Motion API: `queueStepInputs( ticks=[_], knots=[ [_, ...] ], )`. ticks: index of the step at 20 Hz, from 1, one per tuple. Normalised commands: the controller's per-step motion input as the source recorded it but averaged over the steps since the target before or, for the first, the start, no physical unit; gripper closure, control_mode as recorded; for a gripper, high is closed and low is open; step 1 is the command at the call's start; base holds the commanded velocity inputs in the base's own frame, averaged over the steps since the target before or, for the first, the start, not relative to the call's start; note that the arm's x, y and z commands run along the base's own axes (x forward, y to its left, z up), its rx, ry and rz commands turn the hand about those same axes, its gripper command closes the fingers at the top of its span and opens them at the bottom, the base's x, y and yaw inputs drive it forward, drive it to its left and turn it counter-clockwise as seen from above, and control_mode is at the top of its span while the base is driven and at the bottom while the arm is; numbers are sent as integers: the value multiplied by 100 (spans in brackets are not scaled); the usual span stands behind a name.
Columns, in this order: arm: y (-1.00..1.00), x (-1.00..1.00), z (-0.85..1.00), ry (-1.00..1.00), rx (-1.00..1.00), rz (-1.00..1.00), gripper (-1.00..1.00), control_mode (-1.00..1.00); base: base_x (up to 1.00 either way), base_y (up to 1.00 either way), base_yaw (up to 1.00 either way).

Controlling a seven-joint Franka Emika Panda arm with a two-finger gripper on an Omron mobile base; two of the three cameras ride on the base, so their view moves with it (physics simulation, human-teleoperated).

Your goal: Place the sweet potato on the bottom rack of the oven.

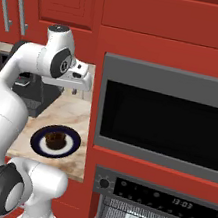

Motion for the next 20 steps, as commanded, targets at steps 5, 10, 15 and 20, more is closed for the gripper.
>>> queueStepInputs(
  ticks=[5,10,15,20],
  knots=[
    [0,0,0,0,0,0,-100,-100,0,0,0],
    [25,0,-5,0,0,-9,-100,-100,0,0,0],
    [74,0,-34,0,0,-34,-100,-100,0,0,0],
    [1,2,-52,3,13,-44,-100,-100,0,0,0]
  ],
)
